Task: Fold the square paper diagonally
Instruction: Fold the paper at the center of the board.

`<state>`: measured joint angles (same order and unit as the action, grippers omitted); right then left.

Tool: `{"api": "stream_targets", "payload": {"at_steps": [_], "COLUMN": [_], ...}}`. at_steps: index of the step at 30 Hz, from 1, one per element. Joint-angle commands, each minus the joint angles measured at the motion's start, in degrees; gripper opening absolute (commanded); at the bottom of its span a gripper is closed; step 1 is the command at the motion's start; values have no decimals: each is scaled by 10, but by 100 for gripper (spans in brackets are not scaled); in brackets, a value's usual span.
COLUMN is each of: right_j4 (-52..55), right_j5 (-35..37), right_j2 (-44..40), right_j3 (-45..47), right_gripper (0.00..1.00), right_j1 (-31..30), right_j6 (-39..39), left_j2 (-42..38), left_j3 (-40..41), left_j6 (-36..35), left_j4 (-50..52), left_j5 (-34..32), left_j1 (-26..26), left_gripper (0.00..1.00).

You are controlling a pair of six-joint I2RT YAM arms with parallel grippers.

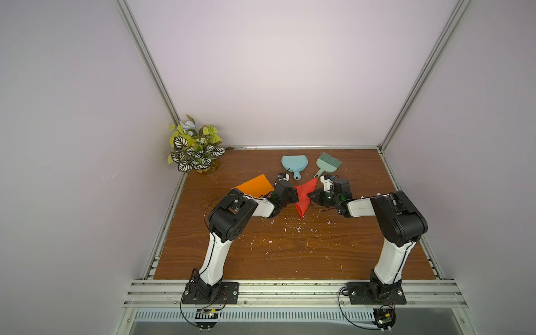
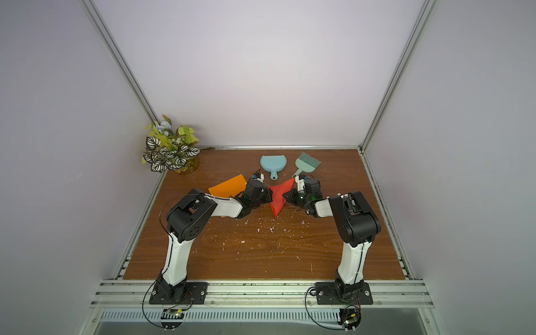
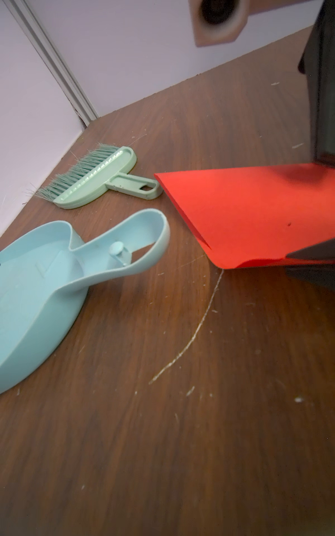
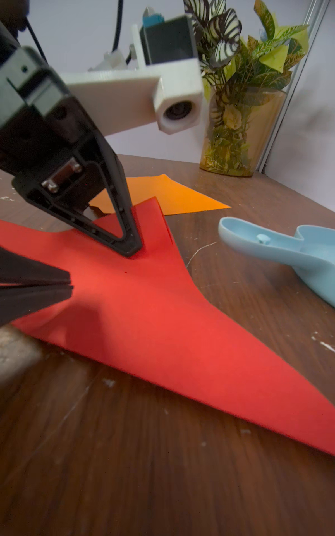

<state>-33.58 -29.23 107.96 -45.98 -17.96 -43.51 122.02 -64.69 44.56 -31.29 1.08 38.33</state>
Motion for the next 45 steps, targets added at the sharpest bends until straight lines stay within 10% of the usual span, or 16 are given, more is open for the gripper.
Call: {"api": "stream_targets", "payload": {"at_steps": [1,45], "right_j4": [16,100], "right_j5": [13,24], "right_j2": [-7,-44], "right_j3": [6,34], "right_gripper": [8,6], "right_j1": [-6,-59], "right_j6": [9,80], "left_j2": [12,15], "left_j3": [-14,0], "left_j6": [2,11], "left_j4": [15,7], "left_j5": [-10,-6], "left_j1": [5,-4], "left_gripper": [1,1]}}
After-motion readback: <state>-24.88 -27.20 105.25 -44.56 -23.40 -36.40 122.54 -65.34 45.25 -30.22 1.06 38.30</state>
